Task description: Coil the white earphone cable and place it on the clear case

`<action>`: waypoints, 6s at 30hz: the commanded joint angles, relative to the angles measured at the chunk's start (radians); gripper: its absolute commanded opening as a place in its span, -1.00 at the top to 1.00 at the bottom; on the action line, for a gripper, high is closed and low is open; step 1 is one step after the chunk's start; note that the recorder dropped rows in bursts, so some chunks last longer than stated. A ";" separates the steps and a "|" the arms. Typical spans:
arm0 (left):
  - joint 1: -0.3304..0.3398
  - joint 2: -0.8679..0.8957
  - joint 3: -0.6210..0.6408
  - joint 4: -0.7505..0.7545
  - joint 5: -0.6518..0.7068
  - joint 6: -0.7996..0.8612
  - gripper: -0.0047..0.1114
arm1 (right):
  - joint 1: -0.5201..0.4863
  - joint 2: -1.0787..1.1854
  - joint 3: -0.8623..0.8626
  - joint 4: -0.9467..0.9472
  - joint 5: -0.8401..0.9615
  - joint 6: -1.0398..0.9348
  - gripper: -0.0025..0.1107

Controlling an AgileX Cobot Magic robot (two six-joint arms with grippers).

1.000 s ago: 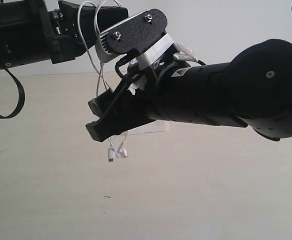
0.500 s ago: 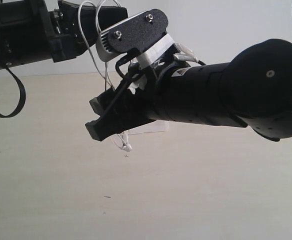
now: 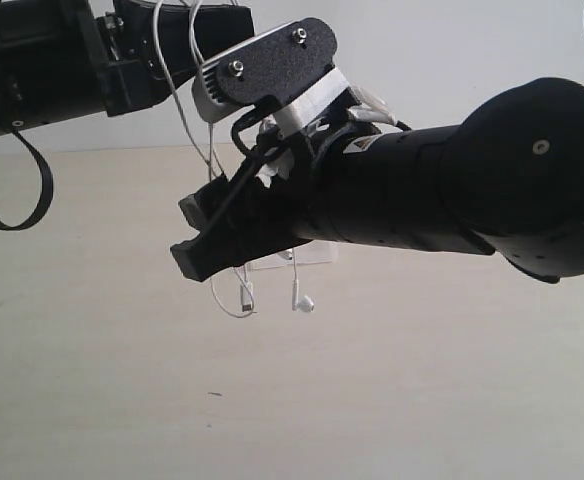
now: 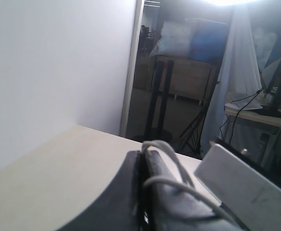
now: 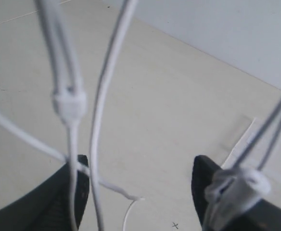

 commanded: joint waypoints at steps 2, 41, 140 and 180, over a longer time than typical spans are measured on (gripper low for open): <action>-0.005 -0.006 -0.004 -0.032 0.000 0.013 0.92 | 0.002 0.004 -0.009 0.002 -0.001 -0.003 -0.09; -0.005 -0.019 -0.051 -0.023 0.054 0.054 0.92 | 0.002 0.004 -0.009 0.014 -0.035 -0.006 0.20; -0.005 -0.064 0.191 0.636 0.580 -0.663 0.49 | -0.068 -0.138 -0.130 0.820 -0.321 -1.213 0.96; -0.003 -0.064 0.350 0.636 0.850 -0.656 0.92 | -0.068 0.071 -0.344 -0.690 0.580 0.474 0.96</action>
